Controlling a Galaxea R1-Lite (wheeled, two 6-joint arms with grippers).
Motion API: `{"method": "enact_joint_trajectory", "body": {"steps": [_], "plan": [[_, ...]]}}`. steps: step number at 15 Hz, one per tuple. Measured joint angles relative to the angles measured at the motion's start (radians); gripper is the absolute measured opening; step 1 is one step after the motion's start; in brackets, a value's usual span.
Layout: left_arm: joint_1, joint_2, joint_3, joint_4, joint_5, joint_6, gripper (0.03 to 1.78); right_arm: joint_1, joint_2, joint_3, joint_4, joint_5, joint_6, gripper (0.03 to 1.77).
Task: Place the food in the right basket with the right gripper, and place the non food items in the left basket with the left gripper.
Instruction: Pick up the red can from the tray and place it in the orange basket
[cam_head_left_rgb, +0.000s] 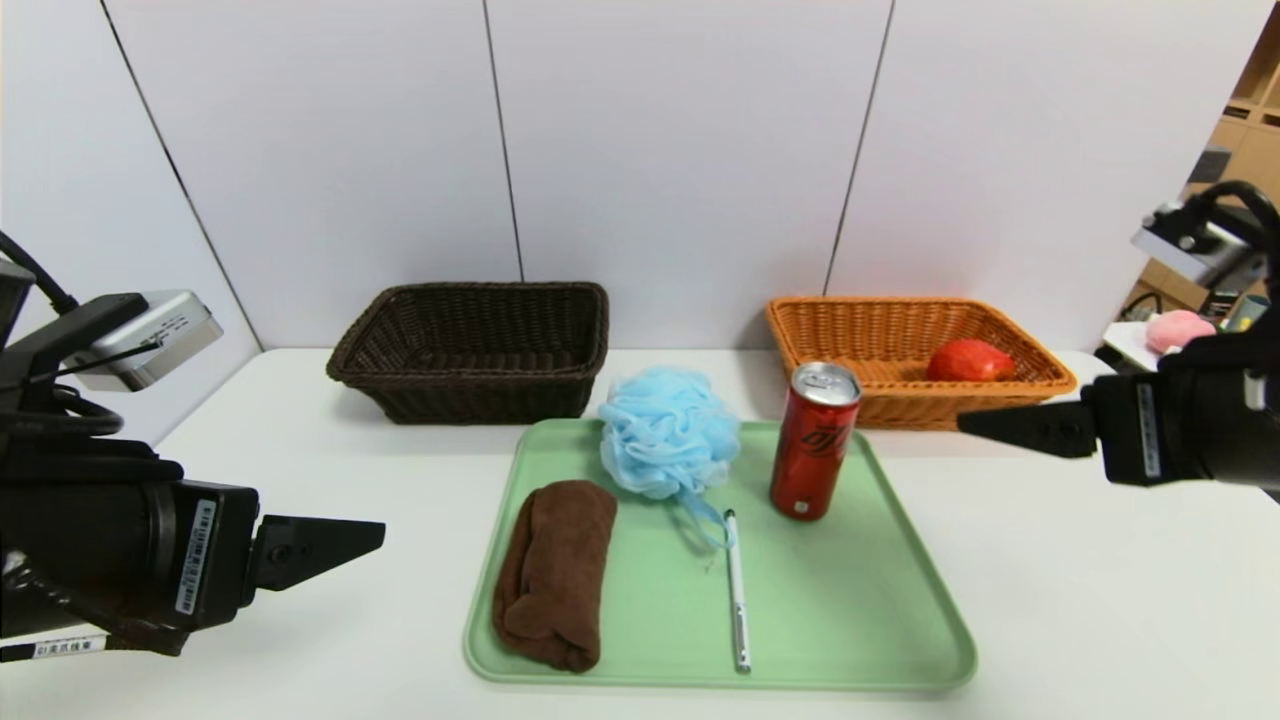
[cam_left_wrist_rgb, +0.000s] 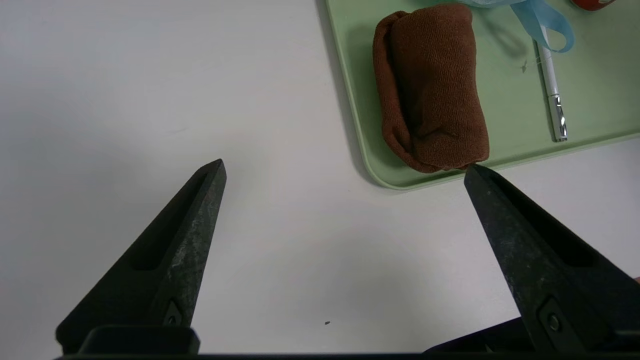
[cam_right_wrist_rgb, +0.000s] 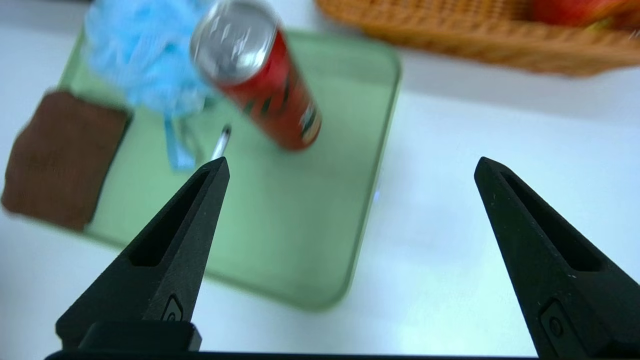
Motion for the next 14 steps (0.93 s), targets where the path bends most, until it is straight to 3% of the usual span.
{"method": "enact_joint_trajectory", "body": {"steps": [3, 5, 9, 14], "plan": [[0.000, -0.009, 0.004, -0.002, 0.000, 0.001, 1.69, 0.059, -0.106, 0.190, -0.048, -0.001, -0.016, 1.69], [0.000, -0.010, 0.005, -0.003, 0.005, 0.001, 1.69, 0.111, -0.137, 0.340, -0.209, -0.008, -0.022, 1.69], [0.000, -0.010, 0.011, -0.036, 0.010, 0.002, 1.69, 0.176, -0.022, 0.609, -0.767, -0.086, -0.050, 1.69], [0.000, -0.007, 0.015, -0.038, 0.011, 0.003, 1.69, 0.238, 0.255, 0.736, -1.357, -0.171, -0.056, 1.70]]}}
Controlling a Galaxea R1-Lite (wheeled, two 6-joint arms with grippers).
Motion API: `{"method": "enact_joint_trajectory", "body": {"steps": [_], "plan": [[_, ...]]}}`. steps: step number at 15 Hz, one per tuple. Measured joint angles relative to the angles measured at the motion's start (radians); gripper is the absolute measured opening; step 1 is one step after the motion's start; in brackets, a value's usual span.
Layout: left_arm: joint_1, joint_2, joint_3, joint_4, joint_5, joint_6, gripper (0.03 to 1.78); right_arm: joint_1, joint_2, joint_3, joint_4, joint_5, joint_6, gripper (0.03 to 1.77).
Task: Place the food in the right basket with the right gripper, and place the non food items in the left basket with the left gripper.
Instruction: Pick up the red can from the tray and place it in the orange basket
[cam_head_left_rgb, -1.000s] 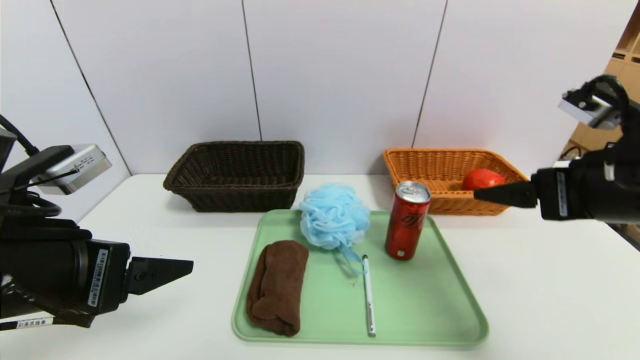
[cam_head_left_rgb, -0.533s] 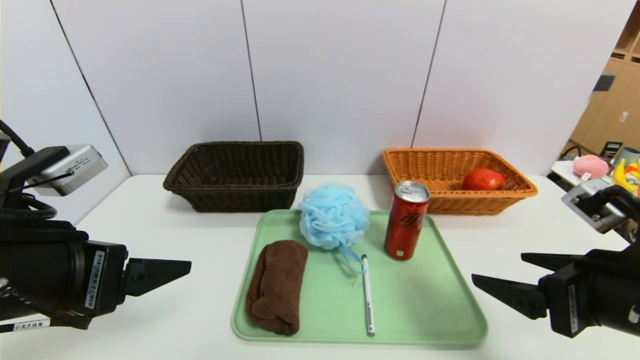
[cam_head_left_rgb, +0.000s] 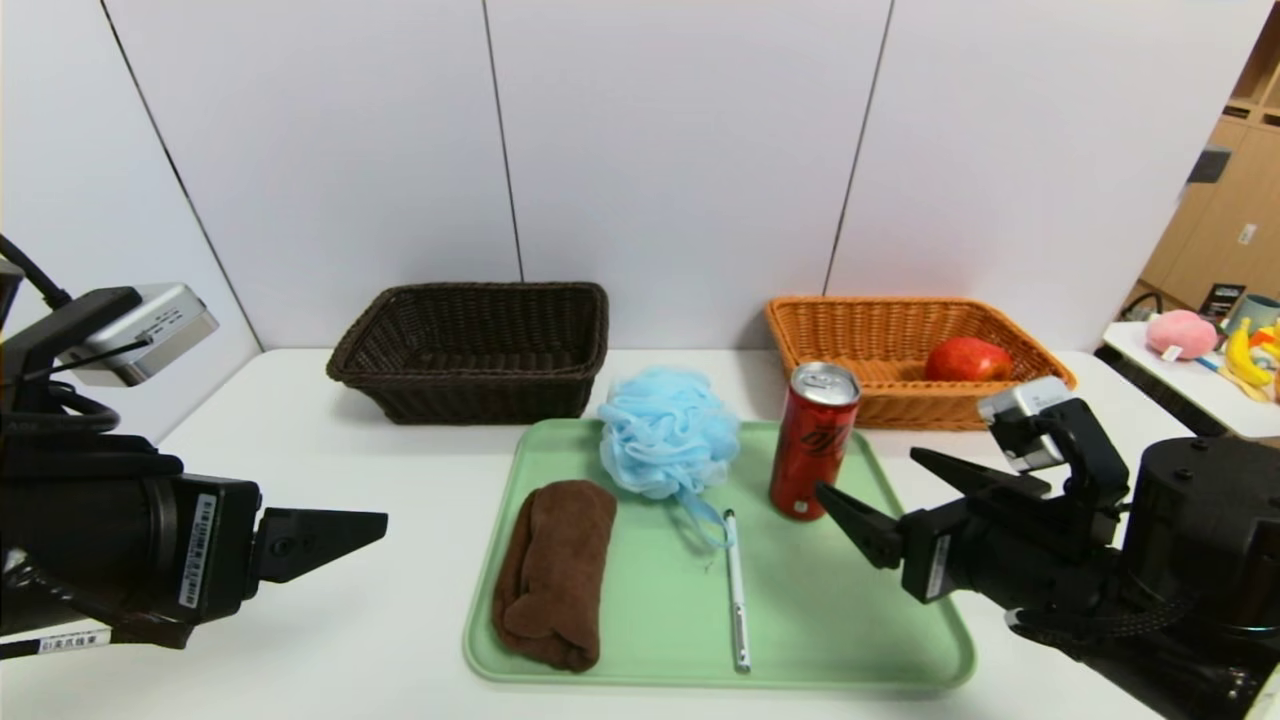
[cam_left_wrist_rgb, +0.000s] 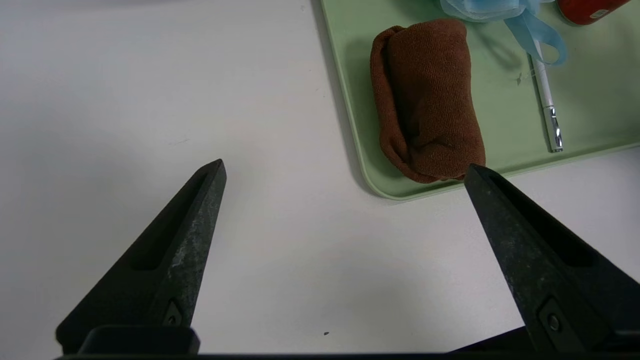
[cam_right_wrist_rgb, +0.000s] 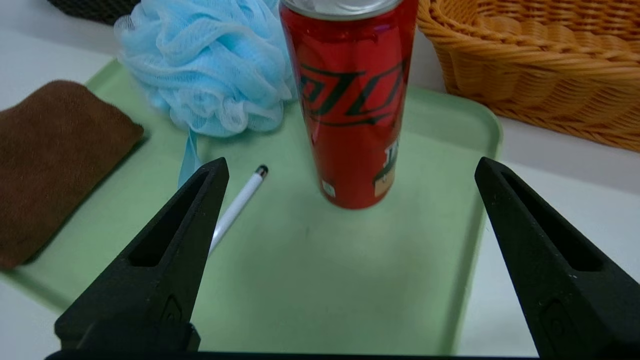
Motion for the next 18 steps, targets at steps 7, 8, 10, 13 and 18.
{"method": "enact_joint_trajectory", "body": {"steps": [7, 8, 10, 13, 18], "plan": [[0.000, 0.002, 0.001, 0.000, -0.001, 0.000, 1.69, 0.037, 0.301, -0.003, -0.443, -0.041, -0.016, 1.70], [0.000, 0.002, 0.001, 0.000, -0.001, 0.000, 1.69, 0.036, 0.320, -0.014, -0.445, -0.041, -0.016, 1.70], [0.000, 0.002, 0.001, 0.001, -0.001, 0.000, 1.69, 0.032, 0.350, -0.039, -0.445, -0.042, -0.018, 1.70], [0.000, 0.003, 0.001, 0.001, -0.001, 0.001, 1.69, 0.025, 0.383, -0.077, -0.444, -0.043, -0.018, 1.70], [0.000, 0.007, 0.002, 0.000, -0.003, 0.002, 1.69, -0.011, 0.424, -0.100, -0.447, -0.041, -0.016, 1.70]]}}
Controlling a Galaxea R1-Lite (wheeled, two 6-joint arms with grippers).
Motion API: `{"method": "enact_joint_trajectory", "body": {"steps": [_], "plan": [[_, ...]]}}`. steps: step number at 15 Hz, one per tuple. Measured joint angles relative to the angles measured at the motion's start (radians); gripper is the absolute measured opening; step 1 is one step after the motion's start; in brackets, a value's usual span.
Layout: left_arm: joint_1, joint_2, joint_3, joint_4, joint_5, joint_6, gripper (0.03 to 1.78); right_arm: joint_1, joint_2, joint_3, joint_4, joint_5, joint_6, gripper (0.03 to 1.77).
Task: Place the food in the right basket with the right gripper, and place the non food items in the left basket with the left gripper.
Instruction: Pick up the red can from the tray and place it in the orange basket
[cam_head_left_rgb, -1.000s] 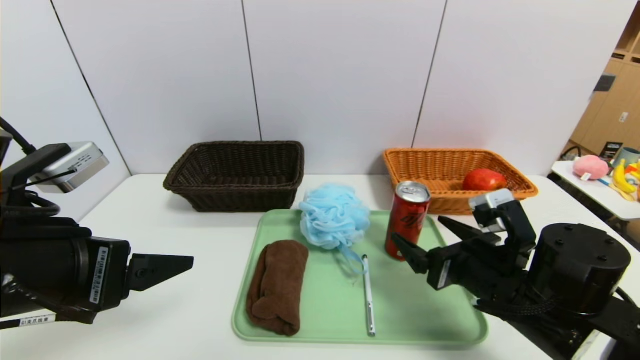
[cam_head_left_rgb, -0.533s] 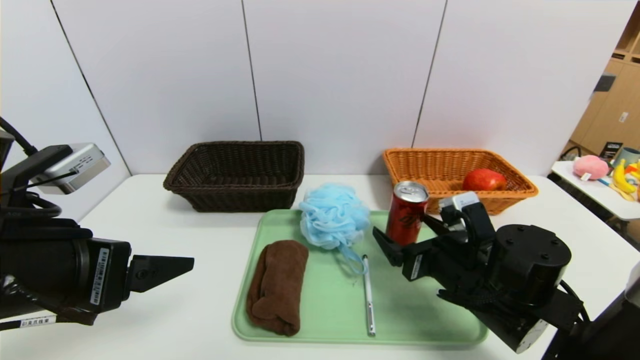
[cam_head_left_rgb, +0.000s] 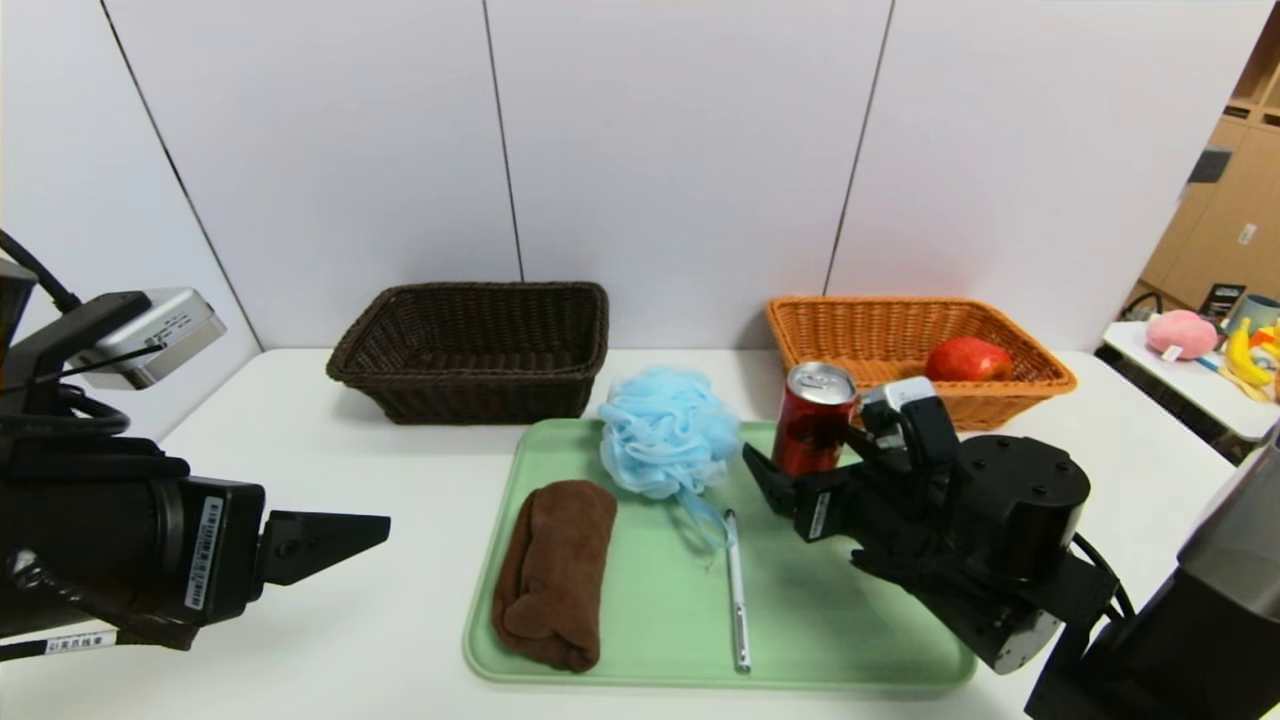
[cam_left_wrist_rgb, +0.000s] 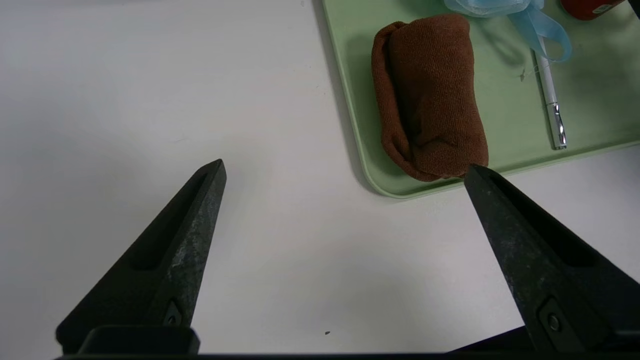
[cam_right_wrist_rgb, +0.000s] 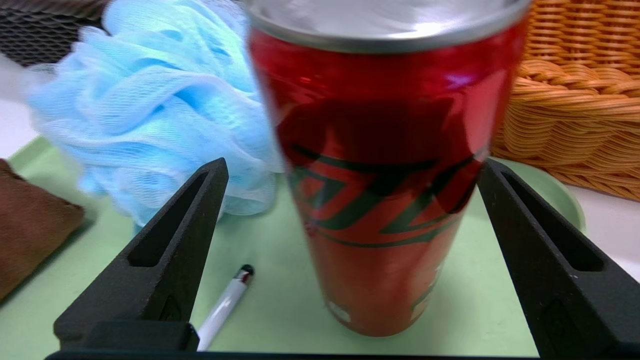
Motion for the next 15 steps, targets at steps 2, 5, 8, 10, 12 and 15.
{"method": "enact_joint_trajectory", "body": {"steps": [2, 5, 8, 10, 12, 15], "plan": [[0.000, 0.003, 0.005, 0.000, -0.001, 0.000, 1.69, -0.018, 0.019, -0.011, -0.033, 0.001, 0.000, 1.70], [0.000, 0.010, 0.007, 0.000, -0.001, 0.001, 1.69, -0.026, 0.040, -0.018, -0.052, 0.004, 0.003, 1.71], [0.000, 0.018, 0.007, -0.001, -0.003, 0.000, 1.69, -0.027, 0.045, -0.020, -0.052, 0.002, 0.002, 1.71], [0.000, 0.024, 0.006, -0.001, -0.003, -0.002, 1.69, -0.028, 0.048, -0.016, -0.051, -0.004, 0.003, 1.71], [0.000, 0.032, 0.005, -0.002, -0.003, -0.003, 1.69, -0.028, 0.052, -0.017, -0.051, -0.004, 0.002, 1.71], [0.000, 0.043, 0.005, -0.029, -0.004, -0.003, 1.69, -0.028, 0.056, -0.020, -0.051, 0.003, 0.000, 1.19]]}}
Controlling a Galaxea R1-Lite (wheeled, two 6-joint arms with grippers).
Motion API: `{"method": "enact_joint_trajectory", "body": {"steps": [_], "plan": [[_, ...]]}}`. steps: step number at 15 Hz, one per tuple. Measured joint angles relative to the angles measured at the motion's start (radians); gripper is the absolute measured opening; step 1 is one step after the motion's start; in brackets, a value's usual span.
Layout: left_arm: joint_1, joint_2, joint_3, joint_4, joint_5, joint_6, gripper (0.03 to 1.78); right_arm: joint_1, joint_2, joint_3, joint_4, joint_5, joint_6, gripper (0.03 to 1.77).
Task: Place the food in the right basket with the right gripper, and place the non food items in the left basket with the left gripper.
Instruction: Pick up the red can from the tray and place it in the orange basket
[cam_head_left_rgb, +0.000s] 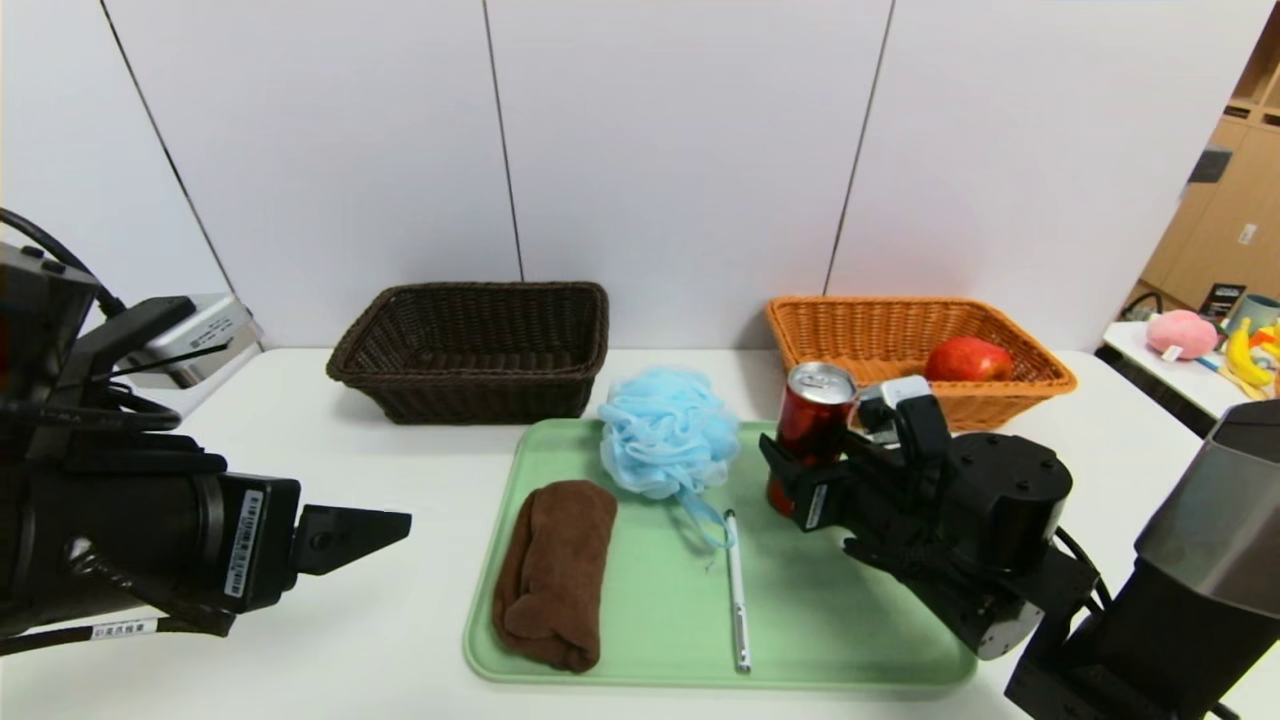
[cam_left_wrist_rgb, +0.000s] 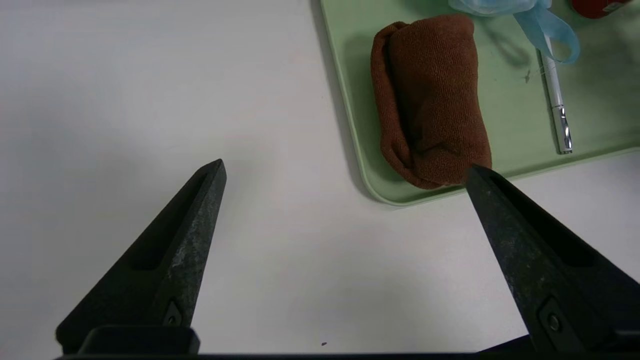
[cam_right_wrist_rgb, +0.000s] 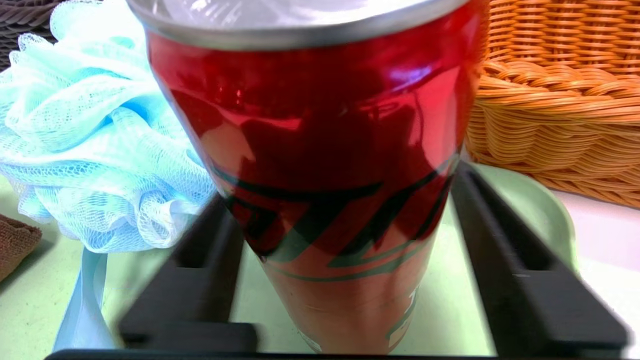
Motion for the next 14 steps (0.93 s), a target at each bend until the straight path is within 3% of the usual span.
{"method": "enact_joint_trajectory", "body": {"steps": [3, 9, 14], "plan": [[0.000, 0.010, 0.001, -0.002, -0.001, 0.000, 1.69, 0.000, 0.002, -0.001, 0.001, 0.008, 0.000, 0.94], [0.000, 0.021, 0.008, -0.001, -0.001, 0.000, 1.69, 0.028, -0.043, 0.004, 0.045, 0.011, 0.001, 0.92], [0.000, 0.036, 0.009, -0.002, 0.000, 0.000, 1.69, 0.086, -0.236, -0.139, 0.326, 0.012, 0.004, 0.92]]}}
